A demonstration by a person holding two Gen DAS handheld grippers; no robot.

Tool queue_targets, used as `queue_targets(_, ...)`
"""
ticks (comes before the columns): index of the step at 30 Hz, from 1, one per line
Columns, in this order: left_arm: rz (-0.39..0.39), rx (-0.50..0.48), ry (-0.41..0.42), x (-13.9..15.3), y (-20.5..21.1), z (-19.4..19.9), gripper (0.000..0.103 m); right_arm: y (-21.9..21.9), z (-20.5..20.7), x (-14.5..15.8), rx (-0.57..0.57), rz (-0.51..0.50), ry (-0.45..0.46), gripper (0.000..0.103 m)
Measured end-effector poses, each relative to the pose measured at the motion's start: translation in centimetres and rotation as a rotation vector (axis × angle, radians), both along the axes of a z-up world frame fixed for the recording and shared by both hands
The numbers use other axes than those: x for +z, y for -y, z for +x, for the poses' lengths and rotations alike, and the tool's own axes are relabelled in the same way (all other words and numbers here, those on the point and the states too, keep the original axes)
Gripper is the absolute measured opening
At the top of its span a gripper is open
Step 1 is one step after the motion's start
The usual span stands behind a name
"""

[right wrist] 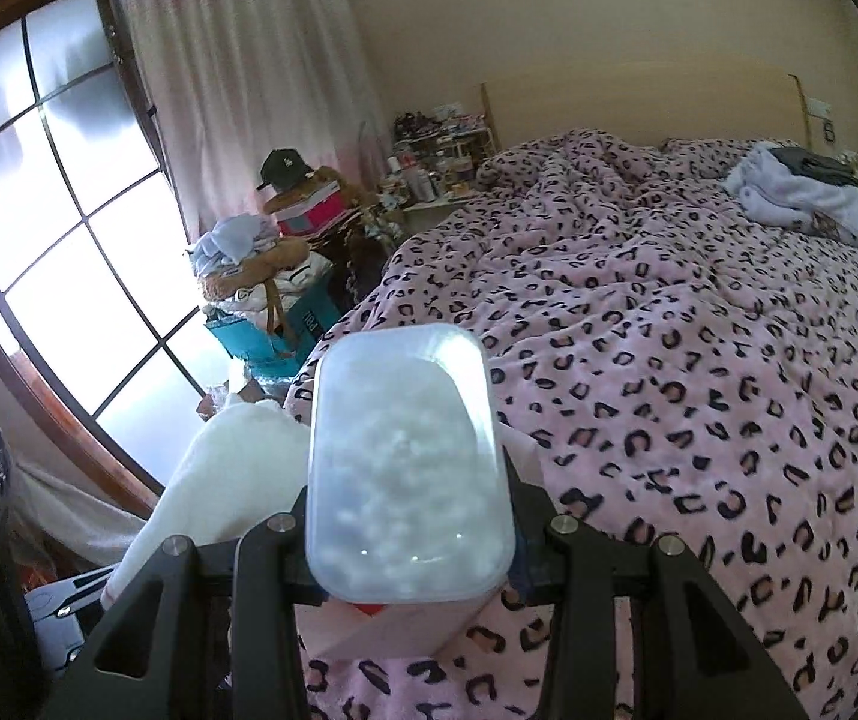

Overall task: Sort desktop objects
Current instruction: 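Lift and carry the sock and plastic box to the cardboard box with both tools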

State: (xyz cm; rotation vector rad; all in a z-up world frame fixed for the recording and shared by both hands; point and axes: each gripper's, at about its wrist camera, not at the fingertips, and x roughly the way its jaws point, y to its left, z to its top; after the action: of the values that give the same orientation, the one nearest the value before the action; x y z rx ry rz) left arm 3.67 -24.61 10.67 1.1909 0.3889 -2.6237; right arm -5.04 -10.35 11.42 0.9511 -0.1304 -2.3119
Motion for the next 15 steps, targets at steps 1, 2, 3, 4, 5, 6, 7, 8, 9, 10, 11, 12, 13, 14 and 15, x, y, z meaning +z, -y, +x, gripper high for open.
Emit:
queue_targets(1,0.004,0.004,0.002,-0.1,0.3,0.0,0.010,0.5,-0.2,0.0,0.006,0.004,0.002,0.042)
queue_targets(2,0.007,0.007,0.005,-0.2,0.6,0.0,0.010,0.9,-0.5,-0.1,0.012,0.009,0.006,0.042)
queue_targets(3,0.011,0.010,0.009,-0.4,0.8,0.0,0.010,1.4,-0.7,-0.1,0.018,0.014,0.009,0.042)
queue_targets(4,0.014,0.013,0.012,-0.6,1.0,-0.1,0.010,1.8,-1.0,-0.3,0.023,0.021,0.013,0.042)
queue_targets(5,0.017,0.015,0.016,-0.7,1.1,-0.1,0.010,2.2,-1.2,-0.5,0.029,0.028,0.018,0.042)
queue_targets(6,0.020,0.018,0.021,-1.0,1.3,-0.1,0.010,2.7,-1.5,-0.8,0.035,0.036,0.024,0.042)
queue_targets(7,0.023,0.021,0.027,-1.4,1.4,-0.2,0.010,3.2,-1.8,-1.2,0.042,0.043,0.034,0.042)
queue_targets(8,0.027,0.024,0.033,-1.7,1.5,-0.3,0.010,3.6,-2.0,-1.6,0.047,0.051,0.044,0.042)
queue_targets(9,0.032,0.026,0.040,-2.1,1.7,-0.4,0.010,4.0,-2.3,-2.0,0.051,0.060,0.051,0.042)
queue_targets(10,0.038,0.028,0.047,-2.5,1.9,-0.5,0.010,4.4,-2.5,-2.5,0.054,0.070,0.059,0.042)
queue_targets(11,0.044,0.030,0.056,-3.0,2.1,-0.6,0.010,4.8,-2.8,-3.0,0.057,0.077,0.071,0.042)
queue_targets(12,0.052,0.032,0.065,-3.6,2.3,-0.8,0.010,5.1,-3.1,-3.4,0.060,0.082,0.083,0.042)
queue_targets(13,0.060,0.033,0.072,-4.0,2.5,-1.0,0.010,5.5,-3.4,-4.0,0.062,0.088,0.094,0.042)
queue_targets(14,0.066,0.035,0.079,-4.5,2.6,-1.1,0.010,5.7,-3.6,-4.4,0.064,0.094,0.102,0.042)
queue_targets(15,0.071,0.036,0.086,-4.9,2.7,-1.3,0.010,5.9,-3.8,-4.7,0.065,0.100,0.109,0.042)
